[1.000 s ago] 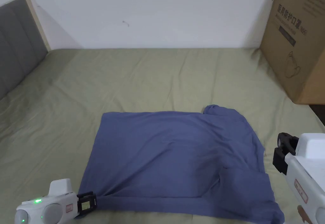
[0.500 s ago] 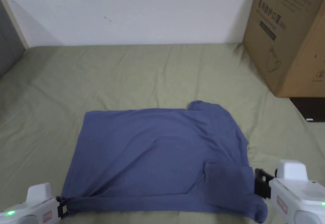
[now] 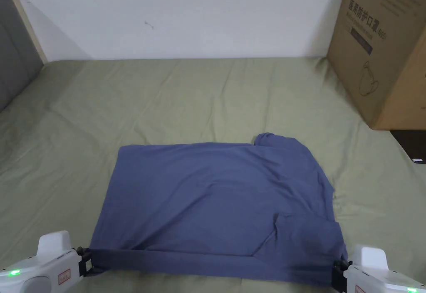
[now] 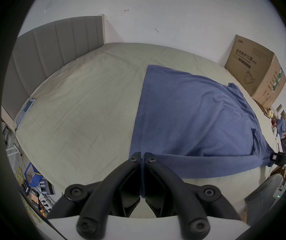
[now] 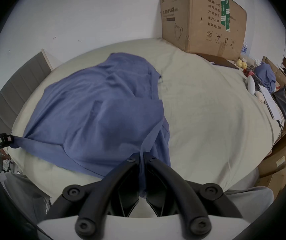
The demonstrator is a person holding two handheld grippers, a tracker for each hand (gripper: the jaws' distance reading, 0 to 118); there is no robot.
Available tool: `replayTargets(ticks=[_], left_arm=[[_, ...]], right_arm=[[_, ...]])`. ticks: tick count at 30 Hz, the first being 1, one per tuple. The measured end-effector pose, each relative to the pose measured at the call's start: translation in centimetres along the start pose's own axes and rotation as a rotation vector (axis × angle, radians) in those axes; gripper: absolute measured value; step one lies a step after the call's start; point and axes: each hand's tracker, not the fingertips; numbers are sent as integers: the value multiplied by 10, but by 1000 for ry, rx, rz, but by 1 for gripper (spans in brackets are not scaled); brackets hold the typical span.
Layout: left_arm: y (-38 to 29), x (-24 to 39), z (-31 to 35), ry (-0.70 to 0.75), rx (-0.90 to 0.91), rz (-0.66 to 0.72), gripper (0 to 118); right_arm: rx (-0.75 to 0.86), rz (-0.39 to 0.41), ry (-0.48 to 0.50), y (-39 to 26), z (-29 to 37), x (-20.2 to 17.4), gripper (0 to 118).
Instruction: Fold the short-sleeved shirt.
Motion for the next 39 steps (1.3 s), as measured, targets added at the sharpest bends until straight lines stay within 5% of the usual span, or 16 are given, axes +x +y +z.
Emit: replayTargets(ticks=[15,27,33,36,37,39], left_arm=[[102,16,-43,-6,94,-5,1],[126,31,-168,42,-73,-56,1],[115,33,-177,38,-110,-32,1],[118,37,-160,29,-102,-11,24],[120,38,-154,32,-98,-6,52],[124,38,-143,34,-77,-1,94]], right_arm=[[201,-21,2,118,-37,14,2],[-1,-77,-69,143,-161,23,2],[-67,-74,-90,132,-175,10,2],[-50,-52,-98,137,-149,-9,6],[-37,-42,-99,140,-141,-13,18],[4,-23,-88,147,-124,-13,64]])
